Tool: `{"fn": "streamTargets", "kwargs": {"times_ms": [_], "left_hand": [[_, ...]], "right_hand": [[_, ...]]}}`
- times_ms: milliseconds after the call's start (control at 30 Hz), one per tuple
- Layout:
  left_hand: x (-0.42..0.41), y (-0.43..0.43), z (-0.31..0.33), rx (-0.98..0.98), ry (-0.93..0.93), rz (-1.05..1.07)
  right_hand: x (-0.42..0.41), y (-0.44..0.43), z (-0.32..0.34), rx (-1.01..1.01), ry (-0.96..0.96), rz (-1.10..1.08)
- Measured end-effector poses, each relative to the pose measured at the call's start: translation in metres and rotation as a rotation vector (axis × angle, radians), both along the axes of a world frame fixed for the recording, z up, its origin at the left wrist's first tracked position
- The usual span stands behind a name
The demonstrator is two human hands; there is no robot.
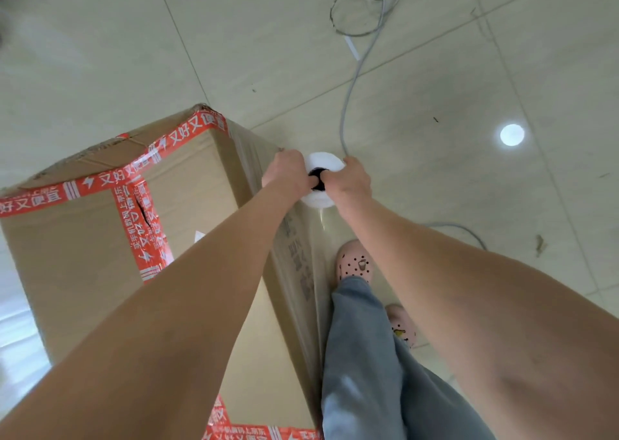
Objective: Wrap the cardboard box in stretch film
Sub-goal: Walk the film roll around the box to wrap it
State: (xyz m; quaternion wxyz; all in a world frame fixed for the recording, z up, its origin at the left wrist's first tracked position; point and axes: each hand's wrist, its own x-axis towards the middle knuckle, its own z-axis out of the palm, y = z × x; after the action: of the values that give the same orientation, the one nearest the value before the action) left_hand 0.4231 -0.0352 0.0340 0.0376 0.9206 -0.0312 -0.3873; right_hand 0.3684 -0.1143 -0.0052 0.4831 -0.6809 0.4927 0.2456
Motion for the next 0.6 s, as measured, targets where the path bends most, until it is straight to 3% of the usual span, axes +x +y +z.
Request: {"fn": "streamTargets", "kwargs": {"times_ms": [100,167,367,467,533,600], "left_hand": [[0.011,-0.002,0.000,-0.031,0.056,-0.114],[0.017,-0.002,-0.003,-0.045,0.101,-0.178],[0.023,-0.001,-0.009,-0.035,0.063,-0.146],[0.026,-0.002,-0.010,-0.044,0.037,-0.034],[0.033,-0.005,-0.009,-0.088,0.039,0.093],[0.041,-0.007,-0.007,-0.135,0.054,0.213]], "right_hand": [[0.006,0.006,0.002,0.219,0.114,-0.252],[0.008,0.004,0.000,0.297,0.155,-0.250],[0.020,-0.002,-0.001,-0.066,0.040,0.349],[0.029,-0.011,0.002,-0.237,-0.106,0.493],[0.036,-0.017,0.004,-0.176,-0.134,0.362],[0.042,-0.018,0.008,-0.015,-0.032,0.083]]}}
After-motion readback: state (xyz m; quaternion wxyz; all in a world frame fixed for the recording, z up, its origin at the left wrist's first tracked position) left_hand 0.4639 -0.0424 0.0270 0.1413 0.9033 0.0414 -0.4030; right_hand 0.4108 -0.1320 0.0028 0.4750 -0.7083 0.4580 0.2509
